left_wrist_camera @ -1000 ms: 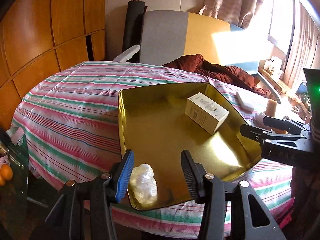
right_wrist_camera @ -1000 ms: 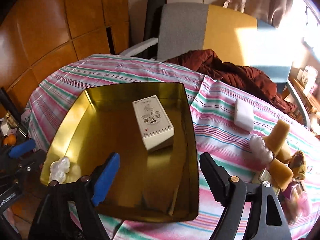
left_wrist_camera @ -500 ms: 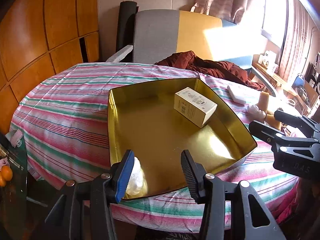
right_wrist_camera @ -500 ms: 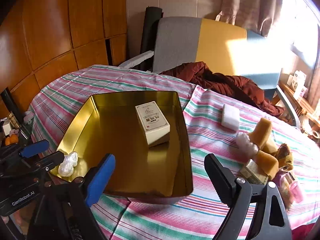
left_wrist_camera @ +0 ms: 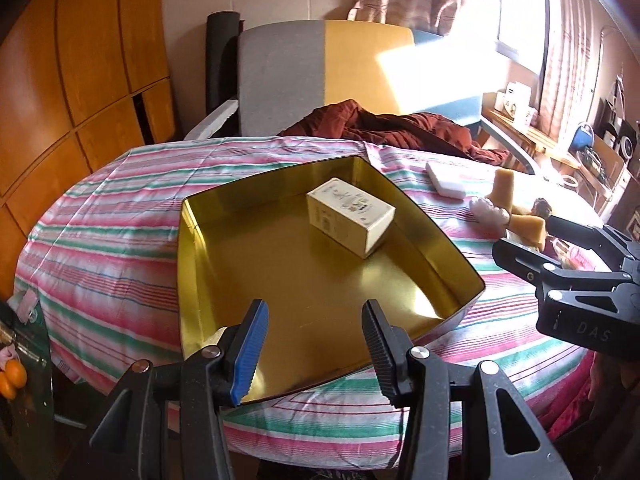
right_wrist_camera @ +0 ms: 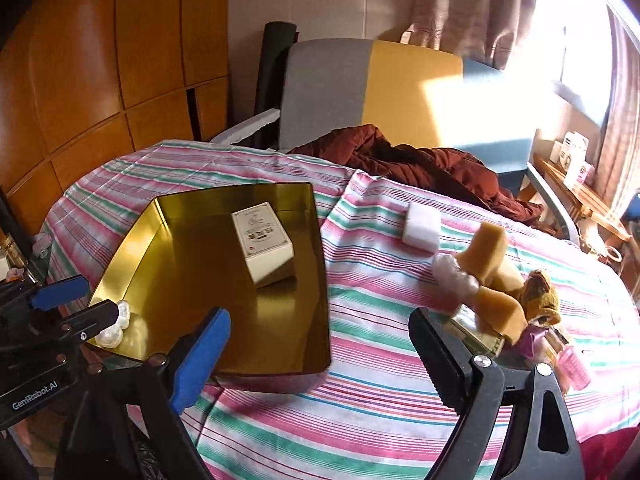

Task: Organize objects
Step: 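Open both grippers and withdraw them from the gold tray, then grasp the green-white small box from the pile with the left gripper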

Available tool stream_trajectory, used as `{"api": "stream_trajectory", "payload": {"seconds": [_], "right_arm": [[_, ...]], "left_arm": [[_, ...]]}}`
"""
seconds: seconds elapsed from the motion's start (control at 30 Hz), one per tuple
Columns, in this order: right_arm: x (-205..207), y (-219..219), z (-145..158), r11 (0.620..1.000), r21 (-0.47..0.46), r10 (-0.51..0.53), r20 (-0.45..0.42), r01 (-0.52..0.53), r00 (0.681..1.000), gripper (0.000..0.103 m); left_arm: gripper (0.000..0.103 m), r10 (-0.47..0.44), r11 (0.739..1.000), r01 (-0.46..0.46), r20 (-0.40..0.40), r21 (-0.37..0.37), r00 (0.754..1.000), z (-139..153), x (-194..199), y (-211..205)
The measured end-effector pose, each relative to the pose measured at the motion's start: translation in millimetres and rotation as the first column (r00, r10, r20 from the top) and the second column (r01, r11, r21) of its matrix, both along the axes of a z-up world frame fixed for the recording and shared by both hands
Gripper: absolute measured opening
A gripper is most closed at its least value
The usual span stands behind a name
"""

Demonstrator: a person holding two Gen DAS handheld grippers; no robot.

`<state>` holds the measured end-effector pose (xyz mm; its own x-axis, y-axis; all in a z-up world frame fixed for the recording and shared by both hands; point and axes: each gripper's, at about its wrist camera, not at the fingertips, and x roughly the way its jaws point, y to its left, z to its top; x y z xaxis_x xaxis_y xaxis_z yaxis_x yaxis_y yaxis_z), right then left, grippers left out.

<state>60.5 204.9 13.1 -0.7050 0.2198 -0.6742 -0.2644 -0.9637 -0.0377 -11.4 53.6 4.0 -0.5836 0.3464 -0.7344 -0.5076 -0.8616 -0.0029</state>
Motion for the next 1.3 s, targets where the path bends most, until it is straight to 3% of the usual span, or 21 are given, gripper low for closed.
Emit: {"api": "stream_trajectory", "payload": {"seconds": [0.63, 0.87, 1.1, 1.23, 1.3], "right_arm": [[11.8, 47.8, -12.5, 0.996, -0.016, -0.085, 0.030, 0.085, 0.996, 0.091], [22.9, 102.9, -13.0, 0.986, 0.002, -0.169, 0.066, 0.170, 0.983, 0.091], [48.8, 188.4, -3.9, 0.940, 0.050, -0.340, 0.068, 0.337, 0.938, 0.092], [71.3, 236.8, -5.6, 0.893, 0.027, -0.450, 0.051, 0.449, 0.892, 0.092], [85.1, 254.9, -10.0, 0.868, -0.030, -0.494, 0.035, 0.495, 0.869, 0.092]], "left_arm": [[0.049, -0.131, 0.991, 0.131, 0.004, -0.040, 0.991, -0.6, 4.1, 52.9], [0.049, -0.229, 0.973, 0.229, 0.013, -0.039, 0.973, -0.7, 6.7, 90.0], [0.050, -0.308, 0.950, 0.309, 0.054, -0.029, 0.950, -7.0, 5.8, 137.7], [0.052, -0.339, 0.939, 0.343, 0.102, -0.019, 0.935, -13.3, 1.9, 164.0], [0.053, -0.350, 0.935, 0.355, 0.128, -0.015, 0.928, -17.4, 0.4, 177.9]]}}
